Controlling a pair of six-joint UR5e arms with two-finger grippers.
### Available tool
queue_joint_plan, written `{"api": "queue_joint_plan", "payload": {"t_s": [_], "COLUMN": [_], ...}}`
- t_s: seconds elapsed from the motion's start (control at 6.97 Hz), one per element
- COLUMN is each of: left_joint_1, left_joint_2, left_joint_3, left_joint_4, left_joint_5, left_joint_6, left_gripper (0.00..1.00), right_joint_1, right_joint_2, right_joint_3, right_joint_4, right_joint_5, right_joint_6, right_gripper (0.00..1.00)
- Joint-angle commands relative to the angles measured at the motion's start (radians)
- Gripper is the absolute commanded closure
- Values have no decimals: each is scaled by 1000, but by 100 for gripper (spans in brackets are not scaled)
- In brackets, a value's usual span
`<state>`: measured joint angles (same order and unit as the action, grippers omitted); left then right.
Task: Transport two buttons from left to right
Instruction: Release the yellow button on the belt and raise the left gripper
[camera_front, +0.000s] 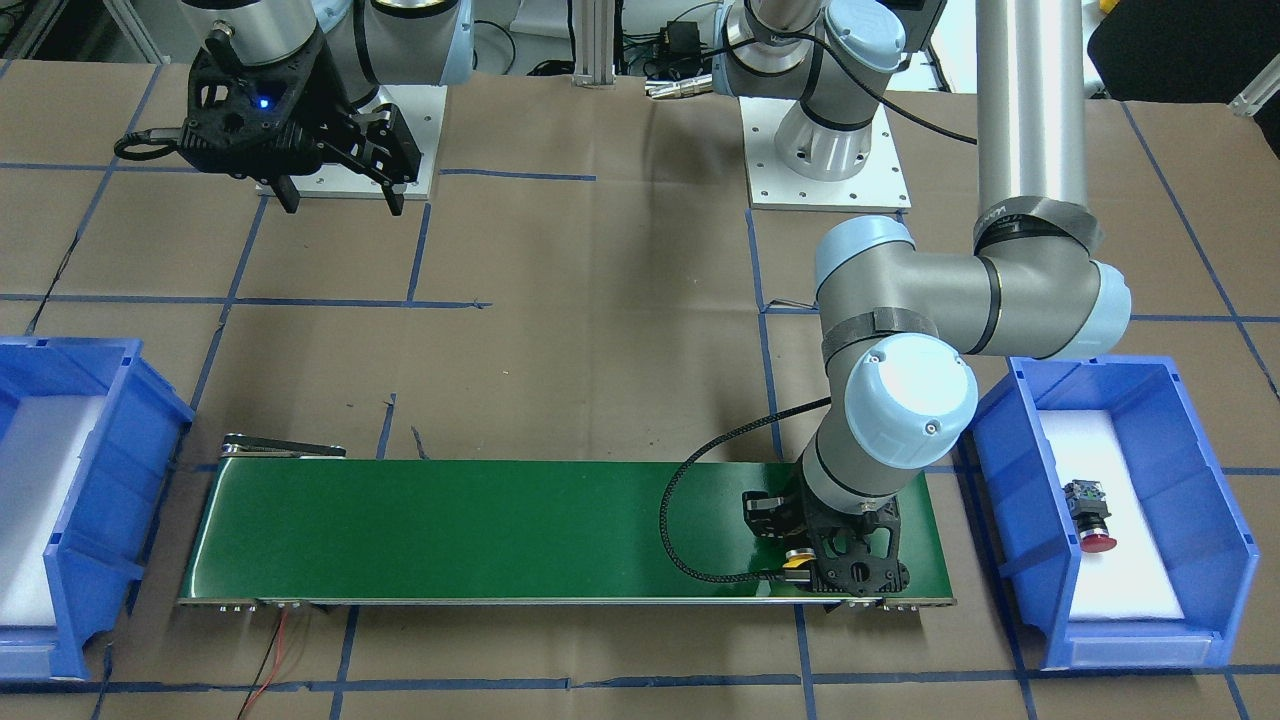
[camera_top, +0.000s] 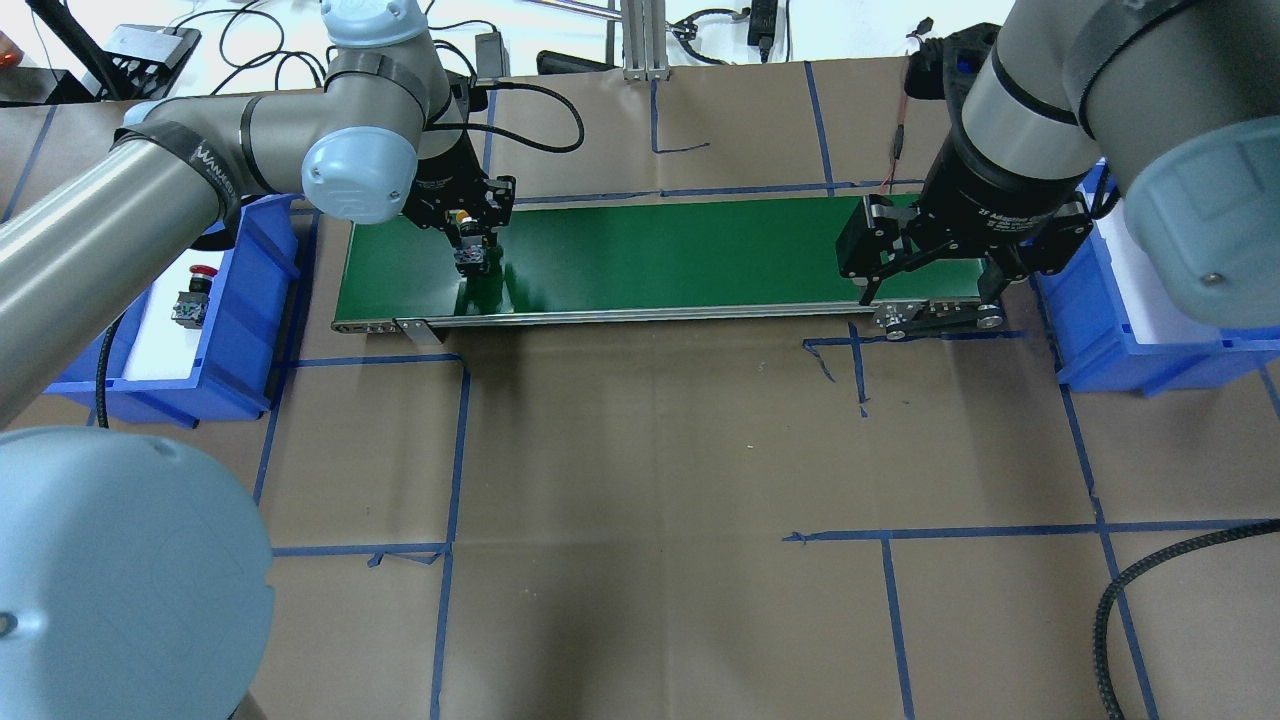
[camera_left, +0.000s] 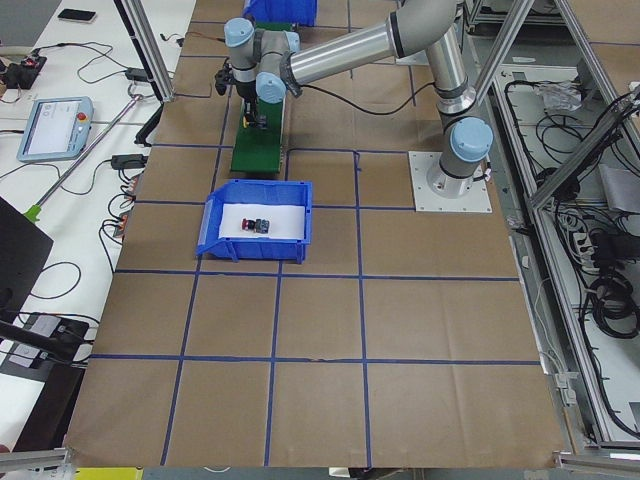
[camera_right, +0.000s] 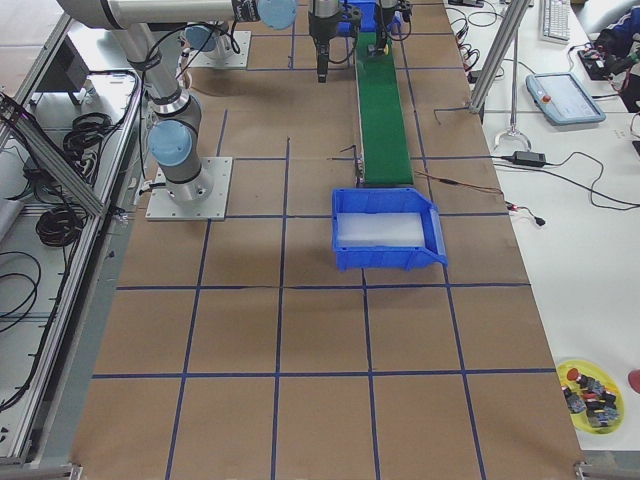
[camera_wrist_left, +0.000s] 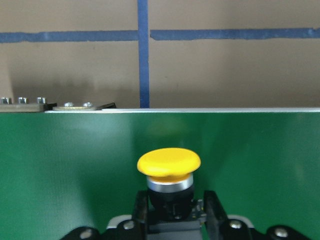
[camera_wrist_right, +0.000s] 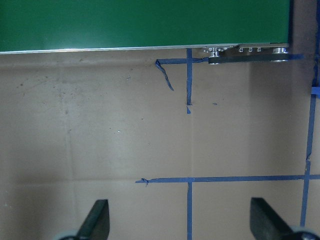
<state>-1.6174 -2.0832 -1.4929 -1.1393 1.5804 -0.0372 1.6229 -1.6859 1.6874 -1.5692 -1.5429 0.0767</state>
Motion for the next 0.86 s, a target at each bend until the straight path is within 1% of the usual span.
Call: {"api": "queue_joint_plan", "payload": {"t_s": [0.0, 0.14, 0.43, 0.57, 0.72], "left_joint_1": [7, 8, 20, 58, 100], "left_joint_2": [24, 41, 125, 159, 170], "left_joint_3": [3, 20, 66, 110, 153], "left_joint_4": [-13, -36, -159, -250, -298], "left_joint_5": [1, 1, 3, -5, -10], "left_joint_6": [-1, -3, 10, 20, 101], "left_gripper": [0, 0, 0, 0, 0], "right_joint_1": [0, 0, 0, 0, 0], "right_joint_2": [0, 0, 0, 0, 0], "right_joint_3": [0, 0, -2, -3, -3], "right_joint_4": [0, 0, 0, 0, 0], "right_joint_5": [1, 1, 1, 1, 1], "right_joint_6": [0, 0, 0, 0, 0], "right_gripper": [0, 0, 0, 0, 0]}}
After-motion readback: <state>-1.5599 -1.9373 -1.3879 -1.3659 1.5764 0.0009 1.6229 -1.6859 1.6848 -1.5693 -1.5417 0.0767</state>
